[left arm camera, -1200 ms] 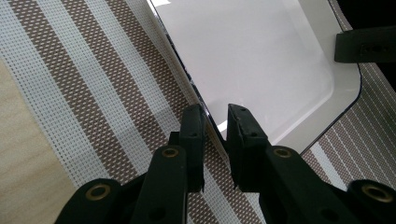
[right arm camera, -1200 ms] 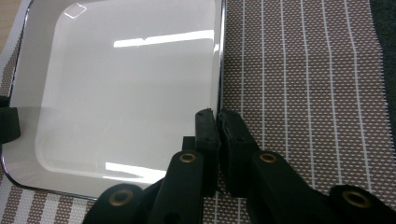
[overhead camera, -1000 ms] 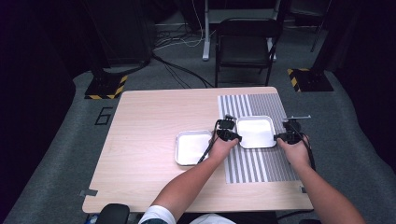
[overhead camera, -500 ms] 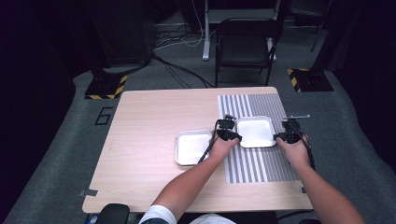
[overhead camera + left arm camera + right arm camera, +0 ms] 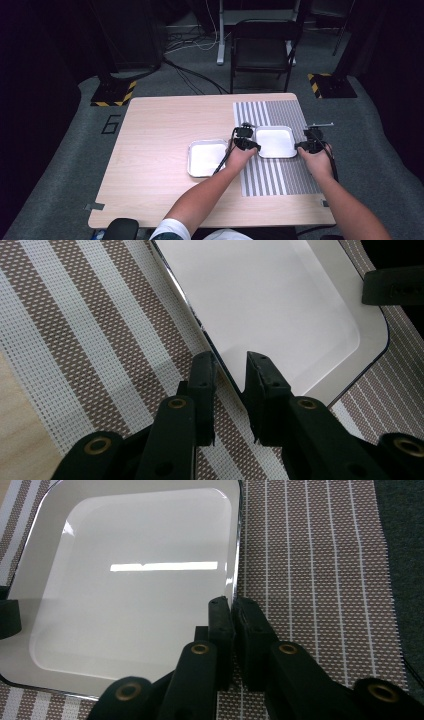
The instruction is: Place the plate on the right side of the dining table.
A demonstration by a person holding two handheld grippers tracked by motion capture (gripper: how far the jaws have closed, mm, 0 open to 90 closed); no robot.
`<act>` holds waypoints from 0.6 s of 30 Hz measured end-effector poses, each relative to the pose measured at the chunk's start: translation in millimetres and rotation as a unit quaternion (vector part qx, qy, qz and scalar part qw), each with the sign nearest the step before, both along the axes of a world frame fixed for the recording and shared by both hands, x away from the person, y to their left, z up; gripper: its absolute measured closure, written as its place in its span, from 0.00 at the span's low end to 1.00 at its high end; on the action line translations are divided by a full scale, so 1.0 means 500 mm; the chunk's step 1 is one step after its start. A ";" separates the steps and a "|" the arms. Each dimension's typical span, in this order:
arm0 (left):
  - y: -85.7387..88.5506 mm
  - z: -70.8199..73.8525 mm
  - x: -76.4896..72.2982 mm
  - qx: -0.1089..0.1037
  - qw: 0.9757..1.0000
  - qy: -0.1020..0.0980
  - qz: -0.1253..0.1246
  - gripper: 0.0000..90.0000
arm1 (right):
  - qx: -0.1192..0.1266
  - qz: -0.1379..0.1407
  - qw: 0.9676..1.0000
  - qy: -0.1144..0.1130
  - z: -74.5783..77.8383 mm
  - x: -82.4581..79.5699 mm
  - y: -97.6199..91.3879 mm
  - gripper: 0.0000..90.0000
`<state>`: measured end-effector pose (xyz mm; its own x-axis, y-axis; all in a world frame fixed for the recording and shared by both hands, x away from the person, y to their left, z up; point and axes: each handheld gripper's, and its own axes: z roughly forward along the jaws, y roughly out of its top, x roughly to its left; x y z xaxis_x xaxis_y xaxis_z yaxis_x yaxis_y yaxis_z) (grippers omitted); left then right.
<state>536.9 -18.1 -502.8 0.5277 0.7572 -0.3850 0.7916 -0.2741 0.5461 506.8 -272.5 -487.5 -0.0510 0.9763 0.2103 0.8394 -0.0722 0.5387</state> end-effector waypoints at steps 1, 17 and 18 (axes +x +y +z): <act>0.000 0.000 0.000 0.000 1.000 0.000 0.000 0.81 | 0.000 0.000 1.000 0.000 0.000 0.000 0.000 0.95; 0.000 0.001 -0.003 0.000 1.000 -0.006 -0.002 0.70 | -0.005 0.011 1.000 -0.006 0.000 -0.002 -0.002 0.92; 0.001 0.002 -0.003 0.000 1.000 -0.006 -0.003 0.69 | -0.005 0.009 1.000 -0.007 0.000 -0.002 -0.001 0.92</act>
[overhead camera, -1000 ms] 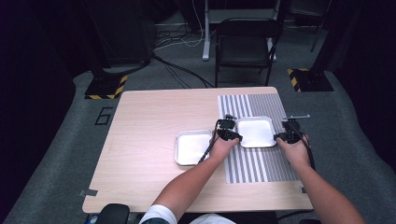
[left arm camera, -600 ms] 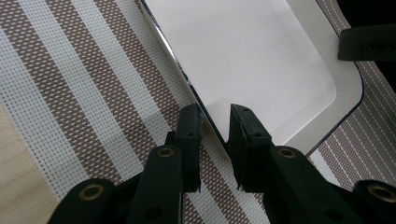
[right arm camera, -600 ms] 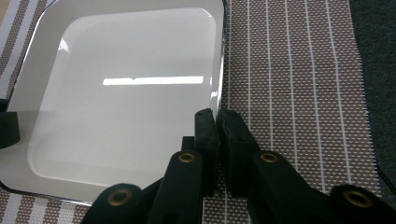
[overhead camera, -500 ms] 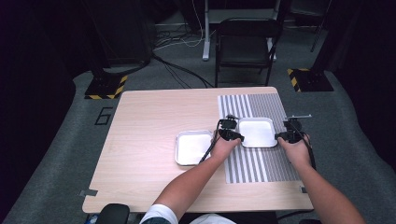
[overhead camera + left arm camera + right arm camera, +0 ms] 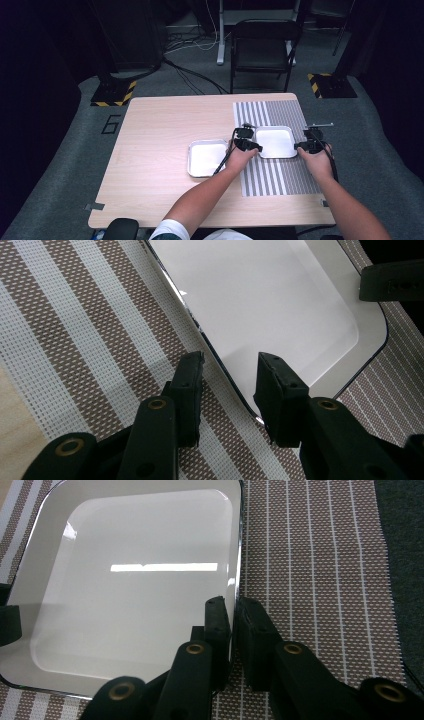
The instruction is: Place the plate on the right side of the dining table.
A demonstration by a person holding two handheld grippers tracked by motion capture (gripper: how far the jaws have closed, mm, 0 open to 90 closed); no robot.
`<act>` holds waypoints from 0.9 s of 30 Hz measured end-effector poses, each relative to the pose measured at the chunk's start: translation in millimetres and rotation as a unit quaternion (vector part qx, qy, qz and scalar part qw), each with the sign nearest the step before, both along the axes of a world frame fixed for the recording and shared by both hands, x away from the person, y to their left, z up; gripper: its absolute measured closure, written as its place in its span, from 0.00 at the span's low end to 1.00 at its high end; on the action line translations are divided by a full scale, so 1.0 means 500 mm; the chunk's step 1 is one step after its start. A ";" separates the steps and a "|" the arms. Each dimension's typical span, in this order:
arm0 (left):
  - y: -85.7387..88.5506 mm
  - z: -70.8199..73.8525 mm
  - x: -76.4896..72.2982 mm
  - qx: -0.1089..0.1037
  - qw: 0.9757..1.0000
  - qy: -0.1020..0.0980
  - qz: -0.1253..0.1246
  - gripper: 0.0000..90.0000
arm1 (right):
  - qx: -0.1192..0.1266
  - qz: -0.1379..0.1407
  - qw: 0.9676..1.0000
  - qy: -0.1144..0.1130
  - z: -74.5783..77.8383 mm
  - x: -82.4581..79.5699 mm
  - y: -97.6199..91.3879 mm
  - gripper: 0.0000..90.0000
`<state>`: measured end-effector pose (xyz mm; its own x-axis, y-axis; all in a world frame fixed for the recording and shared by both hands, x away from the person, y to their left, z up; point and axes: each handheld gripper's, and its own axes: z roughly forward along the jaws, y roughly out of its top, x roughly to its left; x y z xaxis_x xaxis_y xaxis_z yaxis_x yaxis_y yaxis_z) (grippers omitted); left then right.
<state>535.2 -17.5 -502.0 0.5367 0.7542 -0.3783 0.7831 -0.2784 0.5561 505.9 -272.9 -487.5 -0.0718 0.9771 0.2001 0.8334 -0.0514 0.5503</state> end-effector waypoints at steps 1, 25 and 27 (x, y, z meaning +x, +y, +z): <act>0.001 0.001 0.000 0.000 1.000 0.000 0.000 0.69 | 0.002 -0.002 1.000 0.002 0.001 -0.001 0.001 0.91; 0.022 0.018 -0.002 -0.011 1.000 -0.021 0.007 0.51 | -0.011 0.017 1.000 -0.023 0.020 -0.023 0.000 0.67; 0.023 0.020 -0.002 -0.009 1.000 -0.023 0.006 0.51 | -0.009 0.014 1.000 -0.022 0.022 -0.026 -0.002 0.66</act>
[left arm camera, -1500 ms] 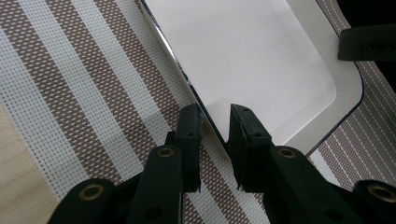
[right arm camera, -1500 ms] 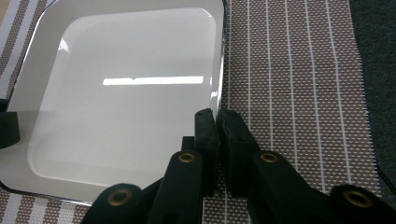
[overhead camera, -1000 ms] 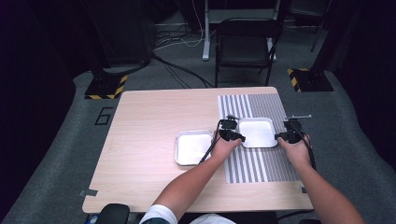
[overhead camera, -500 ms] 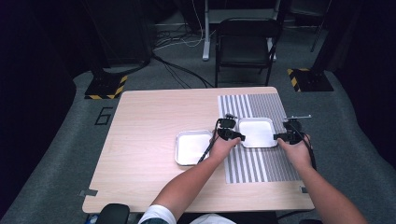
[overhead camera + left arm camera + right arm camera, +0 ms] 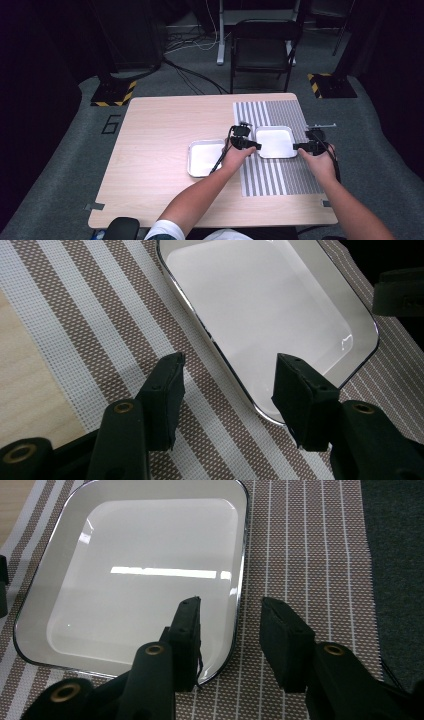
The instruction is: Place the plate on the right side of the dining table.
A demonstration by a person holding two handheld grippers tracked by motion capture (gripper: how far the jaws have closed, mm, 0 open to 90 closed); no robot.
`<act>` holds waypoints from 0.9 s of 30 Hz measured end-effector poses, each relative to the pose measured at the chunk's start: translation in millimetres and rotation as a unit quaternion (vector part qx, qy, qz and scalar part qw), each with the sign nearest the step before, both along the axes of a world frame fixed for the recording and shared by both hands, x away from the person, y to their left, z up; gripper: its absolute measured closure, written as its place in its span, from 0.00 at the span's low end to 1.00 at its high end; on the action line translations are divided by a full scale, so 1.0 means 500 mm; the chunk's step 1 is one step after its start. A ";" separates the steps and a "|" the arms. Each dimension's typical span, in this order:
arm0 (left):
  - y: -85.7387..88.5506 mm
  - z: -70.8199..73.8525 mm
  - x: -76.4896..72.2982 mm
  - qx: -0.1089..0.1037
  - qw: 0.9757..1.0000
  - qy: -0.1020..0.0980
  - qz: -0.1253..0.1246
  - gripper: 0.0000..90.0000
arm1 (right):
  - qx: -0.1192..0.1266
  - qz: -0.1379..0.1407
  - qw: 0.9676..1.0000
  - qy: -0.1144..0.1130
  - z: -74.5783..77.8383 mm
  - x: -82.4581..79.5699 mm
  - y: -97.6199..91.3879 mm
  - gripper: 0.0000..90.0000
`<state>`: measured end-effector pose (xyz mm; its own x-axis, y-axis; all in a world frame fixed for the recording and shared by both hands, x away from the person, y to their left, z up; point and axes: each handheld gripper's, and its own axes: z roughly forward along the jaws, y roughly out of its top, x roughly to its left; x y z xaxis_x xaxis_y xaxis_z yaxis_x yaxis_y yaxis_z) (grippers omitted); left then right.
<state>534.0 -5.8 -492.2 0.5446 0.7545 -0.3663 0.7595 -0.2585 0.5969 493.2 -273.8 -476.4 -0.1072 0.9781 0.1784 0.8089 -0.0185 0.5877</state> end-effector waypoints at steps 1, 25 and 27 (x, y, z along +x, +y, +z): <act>0.005 0.003 -0.001 0.000 1.000 -0.003 -0.003 0.50 | 0.003 -0.003 1.000 0.001 0.003 -0.003 -0.001 0.65; 0.072 0.056 -0.037 -0.015 0.999 -0.050 -0.005 0.48 | -0.019 -0.001 0.999 -0.033 0.045 -0.100 -0.035 0.61; 0.084 0.061 -0.041 -0.015 0.998 -0.056 -0.003 0.48 | -0.010 -0.001 0.999 -0.034 0.049 -0.111 -0.032 0.61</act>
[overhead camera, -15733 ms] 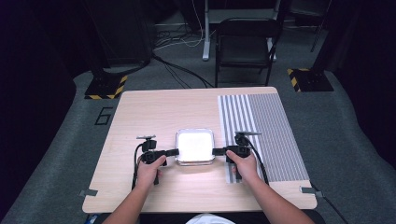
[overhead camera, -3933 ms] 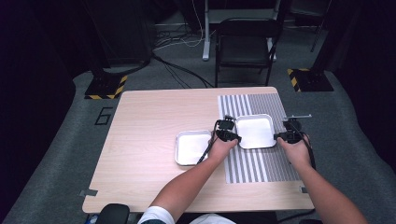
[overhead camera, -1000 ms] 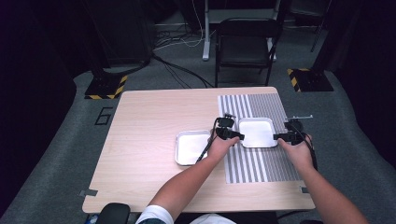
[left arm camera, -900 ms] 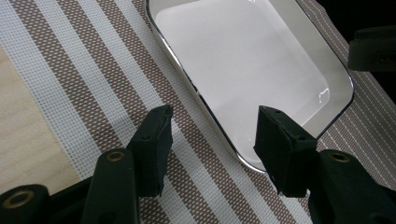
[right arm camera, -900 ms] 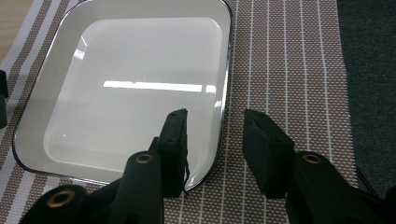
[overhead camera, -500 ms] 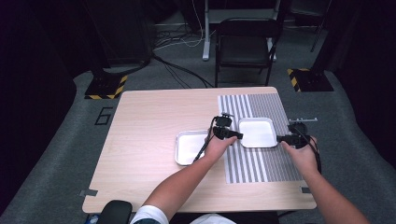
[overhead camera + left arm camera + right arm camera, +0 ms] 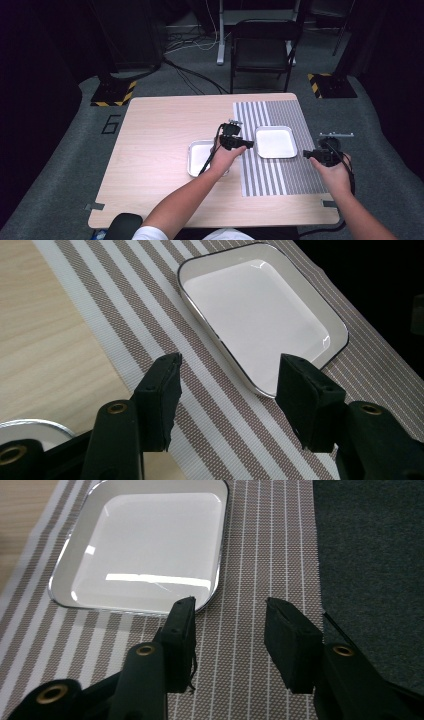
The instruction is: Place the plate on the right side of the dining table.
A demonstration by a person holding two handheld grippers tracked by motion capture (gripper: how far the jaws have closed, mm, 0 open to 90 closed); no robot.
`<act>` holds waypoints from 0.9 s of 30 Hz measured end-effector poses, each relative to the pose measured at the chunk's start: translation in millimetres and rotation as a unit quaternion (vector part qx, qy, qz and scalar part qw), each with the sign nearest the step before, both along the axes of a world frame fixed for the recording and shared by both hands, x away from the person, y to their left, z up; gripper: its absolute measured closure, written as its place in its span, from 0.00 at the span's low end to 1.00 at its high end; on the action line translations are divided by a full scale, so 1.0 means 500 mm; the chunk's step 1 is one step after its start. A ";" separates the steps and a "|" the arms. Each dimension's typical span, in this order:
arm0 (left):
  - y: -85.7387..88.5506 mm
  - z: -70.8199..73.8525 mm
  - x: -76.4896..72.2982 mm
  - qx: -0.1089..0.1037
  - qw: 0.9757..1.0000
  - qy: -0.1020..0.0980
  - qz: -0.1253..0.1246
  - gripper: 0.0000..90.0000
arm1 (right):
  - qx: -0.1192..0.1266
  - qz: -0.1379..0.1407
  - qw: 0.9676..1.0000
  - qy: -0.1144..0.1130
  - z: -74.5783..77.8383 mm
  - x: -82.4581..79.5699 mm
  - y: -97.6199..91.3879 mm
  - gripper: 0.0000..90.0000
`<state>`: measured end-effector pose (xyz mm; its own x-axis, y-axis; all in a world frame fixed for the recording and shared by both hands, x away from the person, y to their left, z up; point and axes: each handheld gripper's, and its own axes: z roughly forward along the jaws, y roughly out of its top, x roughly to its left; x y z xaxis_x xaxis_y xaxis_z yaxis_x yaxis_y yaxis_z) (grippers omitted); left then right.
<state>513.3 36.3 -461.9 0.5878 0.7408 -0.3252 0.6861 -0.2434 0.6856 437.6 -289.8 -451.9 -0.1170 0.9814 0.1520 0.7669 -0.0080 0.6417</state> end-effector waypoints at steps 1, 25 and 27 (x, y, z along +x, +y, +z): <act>0.007 0.003 -0.002 0.002 1.000 -0.003 -0.001 0.48 | -0.002 0.006 1.000 -0.004 0.001 -0.004 0.001 0.61; 0.141 0.016 -0.045 0.003 1.000 -0.020 0.013 0.48 | 0.024 0.086 0.996 -0.011 0.007 -0.042 0.123 0.58; 0.154 0.014 -0.047 0.005 1.000 -0.020 0.015 0.48 | 0.027 0.088 0.996 -0.008 0.006 -0.043 0.131 0.58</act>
<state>489.8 113.5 -454.8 0.5768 0.7617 -0.2953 0.6661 -0.2292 0.7098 416.0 -224.3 -449.1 -0.2891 0.9362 0.1997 0.7487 0.0912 0.6566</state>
